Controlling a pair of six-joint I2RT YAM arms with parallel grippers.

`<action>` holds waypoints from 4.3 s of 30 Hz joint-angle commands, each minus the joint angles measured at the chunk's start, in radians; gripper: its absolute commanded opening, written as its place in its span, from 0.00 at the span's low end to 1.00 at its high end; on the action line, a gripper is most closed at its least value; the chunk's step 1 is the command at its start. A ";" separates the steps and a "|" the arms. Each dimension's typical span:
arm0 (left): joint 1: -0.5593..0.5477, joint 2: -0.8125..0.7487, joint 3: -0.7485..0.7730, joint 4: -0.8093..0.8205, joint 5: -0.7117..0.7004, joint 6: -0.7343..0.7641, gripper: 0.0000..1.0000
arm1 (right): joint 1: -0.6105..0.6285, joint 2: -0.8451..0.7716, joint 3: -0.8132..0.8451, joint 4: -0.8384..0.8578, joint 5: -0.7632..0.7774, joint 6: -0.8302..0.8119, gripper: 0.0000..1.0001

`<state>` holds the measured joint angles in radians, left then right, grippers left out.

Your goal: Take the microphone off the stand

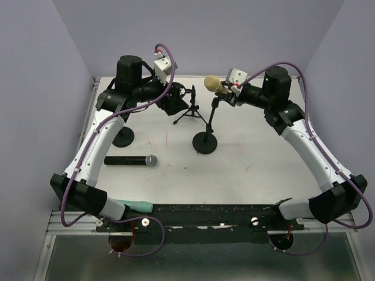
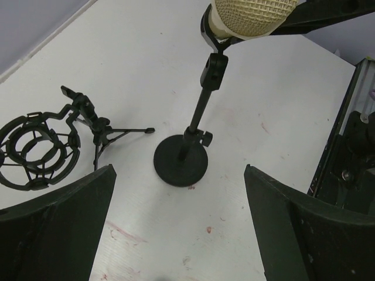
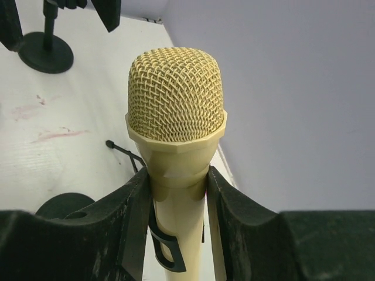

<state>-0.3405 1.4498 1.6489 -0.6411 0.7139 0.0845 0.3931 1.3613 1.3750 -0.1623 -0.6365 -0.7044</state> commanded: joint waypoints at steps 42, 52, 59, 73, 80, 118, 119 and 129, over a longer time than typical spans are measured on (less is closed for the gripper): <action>-0.124 0.043 0.080 0.123 0.026 -0.155 0.89 | 0.009 0.174 0.220 -0.480 -0.089 -0.027 0.69; -0.124 -0.025 -0.001 0.265 -0.034 -0.095 0.91 | 0.010 0.081 0.098 -0.396 -0.020 0.293 0.48; -0.124 -0.040 -0.037 0.276 0.021 -0.089 0.92 | 0.015 0.044 0.084 -0.387 -0.035 0.250 0.72; 0.015 -0.250 -0.281 0.354 0.091 -0.051 0.98 | 0.013 0.157 0.370 -0.536 -0.149 0.229 0.80; -0.020 -0.347 -0.739 0.911 0.119 -0.066 0.90 | 0.047 0.232 0.421 -0.526 -0.204 0.171 0.79; -0.190 0.070 -0.758 1.442 0.030 -0.367 0.01 | 0.144 0.323 0.622 -0.560 0.055 0.310 0.01; -0.192 0.070 -0.765 1.442 0.029 -0.356 0.00 | 0.141 0.312 0.627 -0.543 0.095 0.328 0.01; -0.201 0.070 -0.770 1.356 0.055 -0.244 0.00 | -0.003 0.363 0.976 -0.416 0.238 0.415 0.01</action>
<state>-0.5163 1.5208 0.8989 0.8059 0.6971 -0.2218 0.4541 1.7245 2.1876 -0.8028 -0.5377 -0.3088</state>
